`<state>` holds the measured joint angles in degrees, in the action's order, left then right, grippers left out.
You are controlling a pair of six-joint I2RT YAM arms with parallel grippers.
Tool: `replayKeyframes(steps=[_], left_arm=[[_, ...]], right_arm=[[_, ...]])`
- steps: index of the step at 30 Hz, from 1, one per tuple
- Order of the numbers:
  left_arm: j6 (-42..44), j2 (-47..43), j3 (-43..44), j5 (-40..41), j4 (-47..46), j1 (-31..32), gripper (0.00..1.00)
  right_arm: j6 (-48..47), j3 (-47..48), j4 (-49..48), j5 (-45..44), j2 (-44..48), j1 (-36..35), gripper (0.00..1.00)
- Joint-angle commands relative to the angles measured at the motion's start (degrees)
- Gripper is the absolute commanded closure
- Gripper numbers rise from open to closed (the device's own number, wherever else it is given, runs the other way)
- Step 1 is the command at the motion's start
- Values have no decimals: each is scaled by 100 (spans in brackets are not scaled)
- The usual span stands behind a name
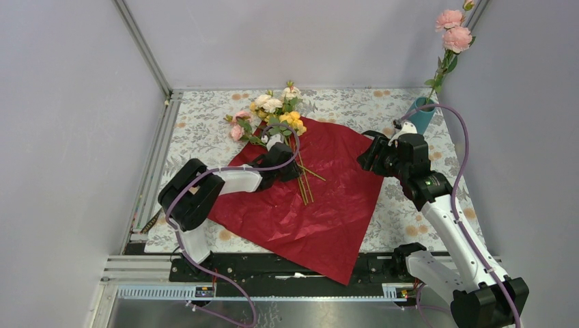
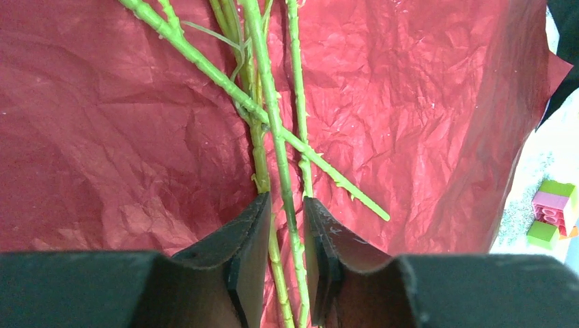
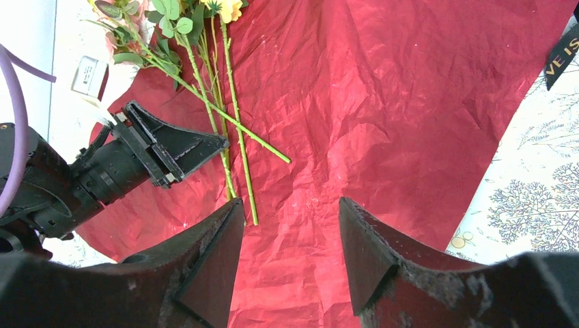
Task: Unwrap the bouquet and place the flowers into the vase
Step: Pick up the fake flower from the wrapping paper.
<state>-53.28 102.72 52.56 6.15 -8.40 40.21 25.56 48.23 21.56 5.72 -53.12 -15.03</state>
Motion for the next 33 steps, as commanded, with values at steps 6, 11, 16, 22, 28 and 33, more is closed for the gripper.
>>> replayKeyframes(steps=[6,11,16,22,28,33], left_arm=[[-93,105,233,144,-162,23,78],[-164,154,223,97,-239,22,88],[-207,24,158,88,-266,17,98],[-396,-421,-208,-11,-744,21,100],[-382,-849,-626,-260,-1495,46,100],[-237,-1245,-930,-490,-2025,67,100]], right_arm=[[28,-4,-6,140,66,-44,41],[28,-11,12,140,74,-44,42],[9,-22,25,123,73,-44,42],[10,-34,29,131,74,-44,42],[8,-39,41,116,95,-44,42],[10,-20,69,122,117,-44,42]])
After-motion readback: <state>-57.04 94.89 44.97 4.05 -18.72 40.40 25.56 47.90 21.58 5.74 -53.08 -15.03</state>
